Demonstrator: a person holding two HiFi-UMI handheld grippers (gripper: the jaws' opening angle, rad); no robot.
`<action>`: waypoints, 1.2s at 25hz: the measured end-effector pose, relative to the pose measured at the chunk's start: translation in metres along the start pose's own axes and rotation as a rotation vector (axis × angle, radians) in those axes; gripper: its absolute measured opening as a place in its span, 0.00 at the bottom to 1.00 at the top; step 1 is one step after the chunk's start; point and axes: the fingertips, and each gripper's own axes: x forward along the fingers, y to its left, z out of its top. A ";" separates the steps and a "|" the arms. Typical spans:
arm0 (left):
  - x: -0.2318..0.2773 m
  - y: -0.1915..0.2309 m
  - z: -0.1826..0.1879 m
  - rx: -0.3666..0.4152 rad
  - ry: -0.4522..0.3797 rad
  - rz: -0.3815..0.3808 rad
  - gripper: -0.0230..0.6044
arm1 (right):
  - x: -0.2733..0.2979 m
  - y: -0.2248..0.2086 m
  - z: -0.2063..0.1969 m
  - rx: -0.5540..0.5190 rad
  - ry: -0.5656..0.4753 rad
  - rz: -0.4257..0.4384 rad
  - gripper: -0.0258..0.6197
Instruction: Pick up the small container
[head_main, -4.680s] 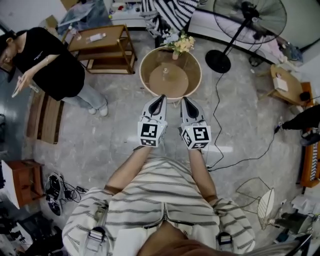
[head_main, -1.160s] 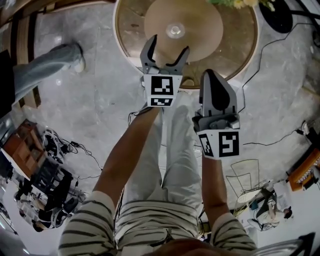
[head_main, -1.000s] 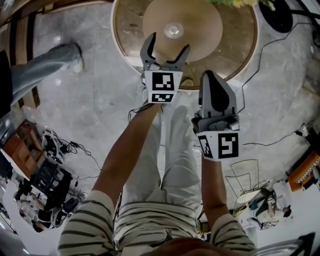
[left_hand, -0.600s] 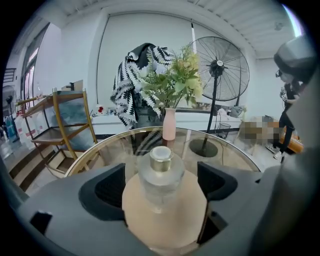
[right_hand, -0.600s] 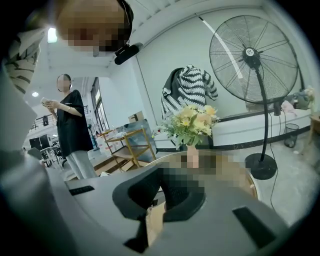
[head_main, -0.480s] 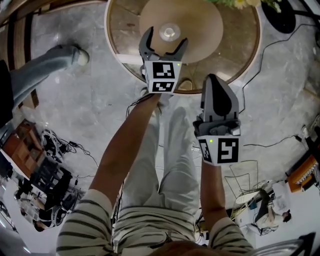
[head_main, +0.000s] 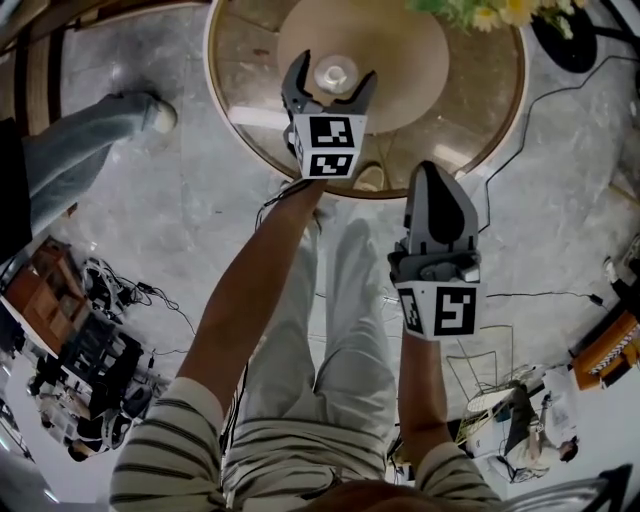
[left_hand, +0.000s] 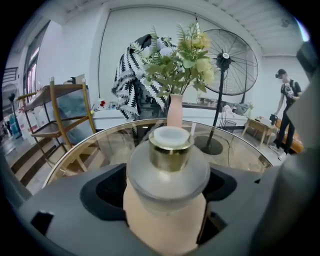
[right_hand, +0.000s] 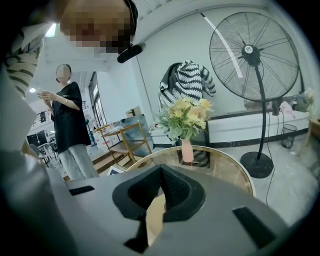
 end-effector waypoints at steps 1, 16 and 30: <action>0.002 0.001 -0.002 -0.008 0.001 0.006 0.71 | 0.000 -0.002 -0.001 0.004 0.001 -0.003 0.05; 0.005 -0.002 0.006 0.041 0.000 -0.003 0.56 | -0.005 -0.013 -0.001 0.012 0.014 -0.018 0.05; -0.053 0.025 0.050 -0.027 -0.032 0.023 0.56 | -0.004 0.006 0.048 -0.017 -0.065 -0.016 0.05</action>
